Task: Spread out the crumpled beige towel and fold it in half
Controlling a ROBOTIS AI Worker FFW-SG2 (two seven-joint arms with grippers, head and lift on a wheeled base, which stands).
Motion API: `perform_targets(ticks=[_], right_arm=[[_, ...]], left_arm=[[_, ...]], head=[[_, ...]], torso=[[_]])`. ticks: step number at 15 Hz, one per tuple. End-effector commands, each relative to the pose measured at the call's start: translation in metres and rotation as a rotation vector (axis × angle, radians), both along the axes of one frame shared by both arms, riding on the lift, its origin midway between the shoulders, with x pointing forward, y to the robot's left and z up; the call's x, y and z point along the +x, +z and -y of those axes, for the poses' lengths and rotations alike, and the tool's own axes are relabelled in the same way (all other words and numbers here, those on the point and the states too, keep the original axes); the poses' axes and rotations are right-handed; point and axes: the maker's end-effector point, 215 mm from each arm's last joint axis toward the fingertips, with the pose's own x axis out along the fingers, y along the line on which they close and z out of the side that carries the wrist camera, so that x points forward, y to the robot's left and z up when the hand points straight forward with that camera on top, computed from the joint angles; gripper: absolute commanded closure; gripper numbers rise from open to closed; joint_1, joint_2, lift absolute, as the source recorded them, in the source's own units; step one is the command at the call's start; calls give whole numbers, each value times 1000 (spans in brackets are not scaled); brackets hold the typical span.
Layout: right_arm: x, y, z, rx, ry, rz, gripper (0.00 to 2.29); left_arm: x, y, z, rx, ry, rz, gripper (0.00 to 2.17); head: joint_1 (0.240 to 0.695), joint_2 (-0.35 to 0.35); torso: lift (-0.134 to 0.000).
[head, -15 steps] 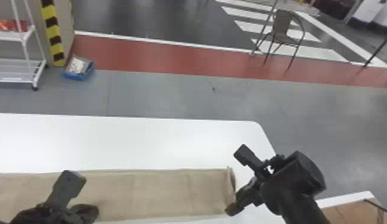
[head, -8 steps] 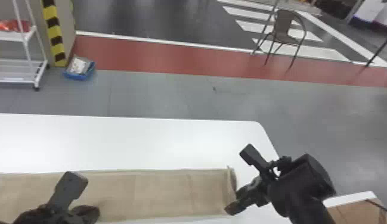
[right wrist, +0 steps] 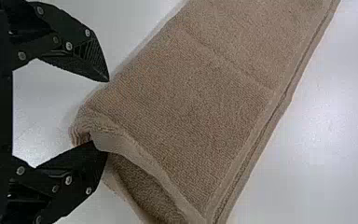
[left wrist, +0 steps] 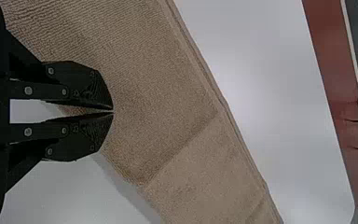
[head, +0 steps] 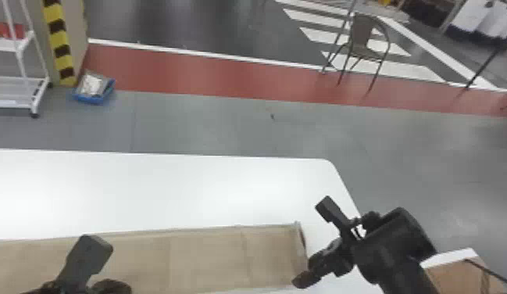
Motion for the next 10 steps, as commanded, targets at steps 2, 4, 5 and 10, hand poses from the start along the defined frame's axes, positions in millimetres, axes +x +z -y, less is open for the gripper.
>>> perform_targets(ticks=[2, 4, 5, 10], right_arm=[[8, 8, 4, 28, -19, 17, 478], [16, 12, 9, 41, -35, 22, 478], [17, 12, 10, 46, -38, 23, 478], [20, 13, 4, 83, -39, 29, 478]], left_arm=[[8, 1, 0, 17, 0, 12, 994], [7, -7, -7, 45, 10, 6, 994], [7, -8, -8, 45, 12, 5, 994], [8, -26, -1, 69, -3, -24, 1180]], head=[[695, -350], [695, -350], [695, -350], [695, -350]], torso=[[0], [0], [0], [0]])
